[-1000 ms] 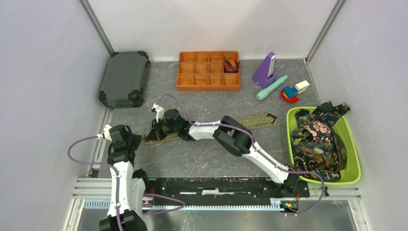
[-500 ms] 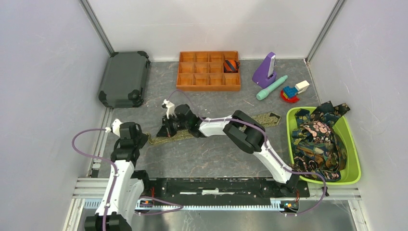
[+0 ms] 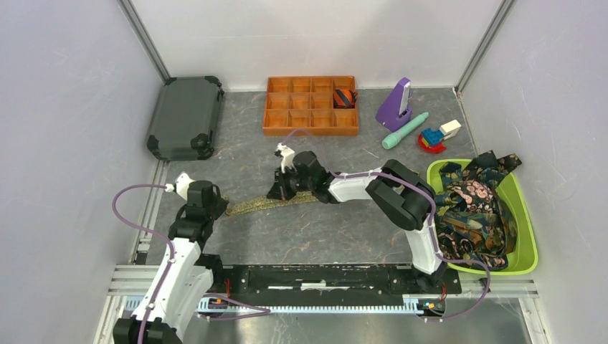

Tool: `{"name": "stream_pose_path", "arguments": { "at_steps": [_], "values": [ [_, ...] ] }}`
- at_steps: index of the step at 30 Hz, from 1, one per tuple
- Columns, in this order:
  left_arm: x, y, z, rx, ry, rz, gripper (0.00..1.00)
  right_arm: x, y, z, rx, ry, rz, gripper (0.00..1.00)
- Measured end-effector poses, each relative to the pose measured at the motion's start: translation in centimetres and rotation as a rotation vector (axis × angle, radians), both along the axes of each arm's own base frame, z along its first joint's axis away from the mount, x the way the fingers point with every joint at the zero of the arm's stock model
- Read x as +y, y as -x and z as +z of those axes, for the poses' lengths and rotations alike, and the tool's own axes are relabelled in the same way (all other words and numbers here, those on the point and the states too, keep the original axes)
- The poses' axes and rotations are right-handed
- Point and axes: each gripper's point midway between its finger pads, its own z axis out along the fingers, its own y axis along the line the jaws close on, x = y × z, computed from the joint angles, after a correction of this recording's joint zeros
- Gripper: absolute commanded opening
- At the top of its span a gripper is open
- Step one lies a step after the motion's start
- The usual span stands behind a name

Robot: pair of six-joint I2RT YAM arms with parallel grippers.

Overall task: Roll the ties
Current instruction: Roll the tie at the center of the board.

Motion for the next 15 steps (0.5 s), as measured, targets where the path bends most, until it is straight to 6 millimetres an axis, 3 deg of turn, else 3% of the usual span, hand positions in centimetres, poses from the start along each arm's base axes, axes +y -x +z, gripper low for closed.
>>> {"name": "stream_pose_path", "arguments": {
  "at_steps": [6, 9, 15],
  "values": [
    [-1.7, -0.4, -0.2, 0.002, -0.015, -0.072, 0.07, -4.3, -1.7, -3.2, 0.044, 0.081, -0.092, 0.0],
    [-2.6, -0.6, -0.4, 0.008, -0.016, -0.106, 0.07, -4.8, -1.3, -3.9, 0.052, 0.096, -0.091, 0.0],
    [-3.9, -0.9, -1.2, 0.024, -0.021, -0.159, 0.08, -4.6, -0.9, -2.9, 0.029, 0.086, -0.08, 0.0]
  ]
}}
